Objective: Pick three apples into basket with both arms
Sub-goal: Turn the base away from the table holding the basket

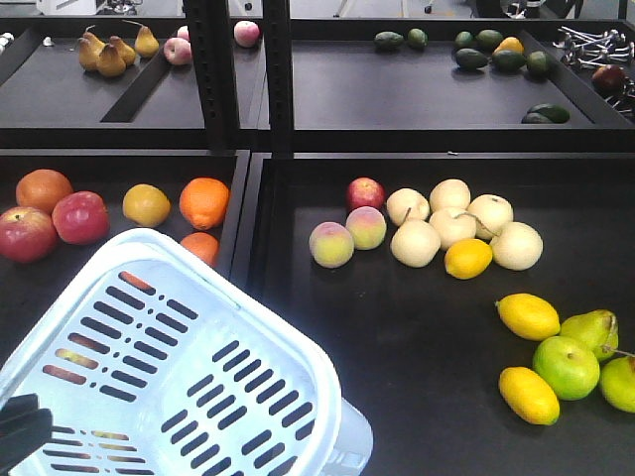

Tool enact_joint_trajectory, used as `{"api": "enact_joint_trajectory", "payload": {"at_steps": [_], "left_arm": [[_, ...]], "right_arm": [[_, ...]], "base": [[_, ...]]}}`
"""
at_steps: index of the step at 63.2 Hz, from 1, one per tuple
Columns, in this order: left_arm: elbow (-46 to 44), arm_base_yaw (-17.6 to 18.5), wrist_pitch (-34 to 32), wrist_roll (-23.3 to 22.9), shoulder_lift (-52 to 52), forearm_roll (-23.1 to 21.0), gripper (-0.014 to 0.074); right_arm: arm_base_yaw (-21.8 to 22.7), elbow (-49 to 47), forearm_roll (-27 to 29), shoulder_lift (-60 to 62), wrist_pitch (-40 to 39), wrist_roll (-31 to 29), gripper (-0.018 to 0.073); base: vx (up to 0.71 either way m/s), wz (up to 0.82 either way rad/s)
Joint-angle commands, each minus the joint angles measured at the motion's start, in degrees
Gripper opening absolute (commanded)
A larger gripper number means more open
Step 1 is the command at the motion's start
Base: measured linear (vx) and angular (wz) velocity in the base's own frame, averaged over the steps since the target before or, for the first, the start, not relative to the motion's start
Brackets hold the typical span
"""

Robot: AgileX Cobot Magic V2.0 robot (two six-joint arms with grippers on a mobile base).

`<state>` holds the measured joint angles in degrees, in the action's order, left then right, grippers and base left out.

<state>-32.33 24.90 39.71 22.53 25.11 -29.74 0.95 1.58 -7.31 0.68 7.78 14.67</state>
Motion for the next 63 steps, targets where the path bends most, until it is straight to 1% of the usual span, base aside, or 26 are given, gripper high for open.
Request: {"api": "enact_joint_trajectory", "payload": {"at_steps": [1,32,47,63], "left_arm": [[-1.7,0.1,-5.5,-0.5,0.1,-2.4,-0.0008],[-1.7,0.1,-5.5,-0.5,0.1,-2.4,-0.0008],[-1.7,0.1,-5.5,-0.5,0.1,-2.4,-0.0008],[-1.7,0.1,-5.5,-0.5,0.1,-2.4,-0.0006]], "right_arm": [[0.2,0.8,-0.1,0.8,-4.2,-0.3,-0.0004],[0.2,0.8,-0.1,0.8,-4.2,-0.3,-0.0004],[0.2,0.8,-0.1,0.8,-4.2,-0.3,-0.0004],[0.2,0.8,-0.1,0.8,-4.2,-0.3,-0.0004]], "base": [[-0.03,0.02],[-0.07,0.11],[-0.09,0.36],[-0.13,0.51]]}}
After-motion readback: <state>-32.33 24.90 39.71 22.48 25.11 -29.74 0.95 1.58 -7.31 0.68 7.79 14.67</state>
